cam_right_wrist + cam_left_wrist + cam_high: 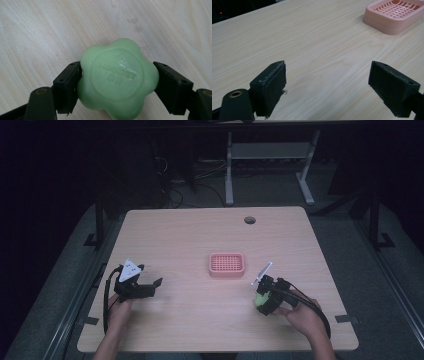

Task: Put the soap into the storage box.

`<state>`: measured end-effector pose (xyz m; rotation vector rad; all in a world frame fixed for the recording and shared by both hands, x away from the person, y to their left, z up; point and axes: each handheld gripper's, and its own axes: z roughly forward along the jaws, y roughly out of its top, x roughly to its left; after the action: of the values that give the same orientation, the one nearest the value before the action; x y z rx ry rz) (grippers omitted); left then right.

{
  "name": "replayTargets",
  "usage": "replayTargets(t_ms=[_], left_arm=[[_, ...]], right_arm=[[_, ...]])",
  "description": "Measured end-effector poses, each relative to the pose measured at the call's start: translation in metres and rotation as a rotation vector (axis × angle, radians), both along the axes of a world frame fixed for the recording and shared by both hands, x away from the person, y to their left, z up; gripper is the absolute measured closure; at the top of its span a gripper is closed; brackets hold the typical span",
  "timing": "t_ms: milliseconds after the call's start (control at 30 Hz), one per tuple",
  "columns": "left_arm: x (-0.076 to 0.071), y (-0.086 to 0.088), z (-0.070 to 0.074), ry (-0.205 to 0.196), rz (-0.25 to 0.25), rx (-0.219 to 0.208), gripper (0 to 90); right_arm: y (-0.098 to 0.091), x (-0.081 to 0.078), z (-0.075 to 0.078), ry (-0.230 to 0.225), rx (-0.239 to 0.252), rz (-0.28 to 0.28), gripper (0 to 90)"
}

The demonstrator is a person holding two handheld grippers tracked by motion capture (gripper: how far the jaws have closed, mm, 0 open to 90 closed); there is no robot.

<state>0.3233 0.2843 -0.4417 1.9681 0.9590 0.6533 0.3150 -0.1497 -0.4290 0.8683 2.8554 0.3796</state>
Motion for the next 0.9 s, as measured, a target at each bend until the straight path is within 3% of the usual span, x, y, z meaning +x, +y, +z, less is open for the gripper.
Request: replayTargets(t_ms=[300, 567, 900], left_arm=[[0.0, 0.001, 0.0, -0.002, 0.004, 0.001, 14.3], [0.0, 0.001, 0.0, -0.009, 0.002, 0.003, 14.4], [0.0, 0.001, 0.0, -0.007, 0.007, 0.004, 14.3]], right_arm=[[0.003, 0.003, 0.007, -0.009, 0.01, 0.017, 26.0], [0.0, 0.002, 0.004, 0.012, 0.006, 0.028, 26.1], [-0.001, 0.004, 0.016, -0.027, 0.037, 0.028, 26.1]])
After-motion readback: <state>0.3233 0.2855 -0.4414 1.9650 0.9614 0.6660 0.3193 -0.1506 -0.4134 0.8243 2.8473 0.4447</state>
